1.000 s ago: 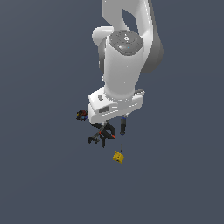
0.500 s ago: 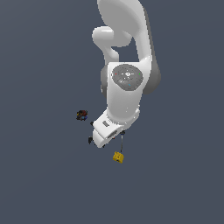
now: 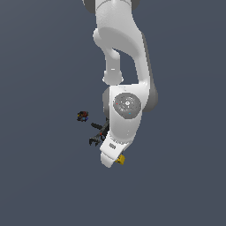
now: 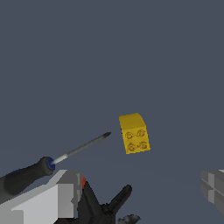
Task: Pick up a designated object from a clutter of objects.
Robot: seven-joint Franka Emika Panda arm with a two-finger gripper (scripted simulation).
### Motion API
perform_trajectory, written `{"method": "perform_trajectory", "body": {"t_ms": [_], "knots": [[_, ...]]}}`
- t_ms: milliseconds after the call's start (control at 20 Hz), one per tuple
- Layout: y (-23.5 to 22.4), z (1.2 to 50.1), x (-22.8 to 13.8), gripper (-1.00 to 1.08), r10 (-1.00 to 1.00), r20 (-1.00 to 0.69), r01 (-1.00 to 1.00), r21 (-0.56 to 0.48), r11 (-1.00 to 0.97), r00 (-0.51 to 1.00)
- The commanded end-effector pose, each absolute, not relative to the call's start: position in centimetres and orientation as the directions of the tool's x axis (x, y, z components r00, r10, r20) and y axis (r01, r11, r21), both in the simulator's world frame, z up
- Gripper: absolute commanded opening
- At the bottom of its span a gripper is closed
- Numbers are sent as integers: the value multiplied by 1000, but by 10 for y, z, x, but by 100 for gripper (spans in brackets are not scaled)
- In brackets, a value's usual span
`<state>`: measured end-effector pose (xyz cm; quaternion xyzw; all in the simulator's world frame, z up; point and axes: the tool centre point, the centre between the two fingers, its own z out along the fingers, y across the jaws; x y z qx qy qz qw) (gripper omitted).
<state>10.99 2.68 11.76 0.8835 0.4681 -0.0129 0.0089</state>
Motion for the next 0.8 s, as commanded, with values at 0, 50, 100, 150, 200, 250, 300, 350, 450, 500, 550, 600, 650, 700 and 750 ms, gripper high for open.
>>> {"method": "perform_trajectory", "body": {"t_ms": [0, 50, 100, 150, 200, 250, 300, 350, 450, 500, 550, 600, 650, 700, 750], "knots": [[29, 105, 116, 100, 858, -22, 858, 2, -513, 513], [29, 100, 117, 100, 868, -20, 868, 2, -497, 497], [30, 96, 119, 100, 876, -17, 876, 1, -482, 482], [30, 92, 120, 100, 884, -14, 884, 1, -468, 468], [31, 89, 122, 100, 891, -12, 891, 1, -455, 455], [31, 86, 123, 100, 896, -10, 896, 0, -443, 443], [32, 83, 124, 100, 902, -8, 902, 0, -433, 433], [32, 80, 125, 100, 906, -6, 906, 0, -423, 423], [33, 76, 126, 100, 913, -3, 913, 0, -408, 408], [33, 75, 126, 100, 915, -2, 915, 0, -403, 403], [33, 74, 127, 100, 917, -1, 917, 0, -398, 398], [33, 73, 127, 100, 919, -1, 919, 0, -395, 395], [33, 72, 127, 100, 919, 0, 919, 0, -393, 393], [33, 72, 127, 100, 920, 0, 920, 0, -393, 393], [33, 73, 127, 100, 918, -1, 918, -1, -397, 397]]}}
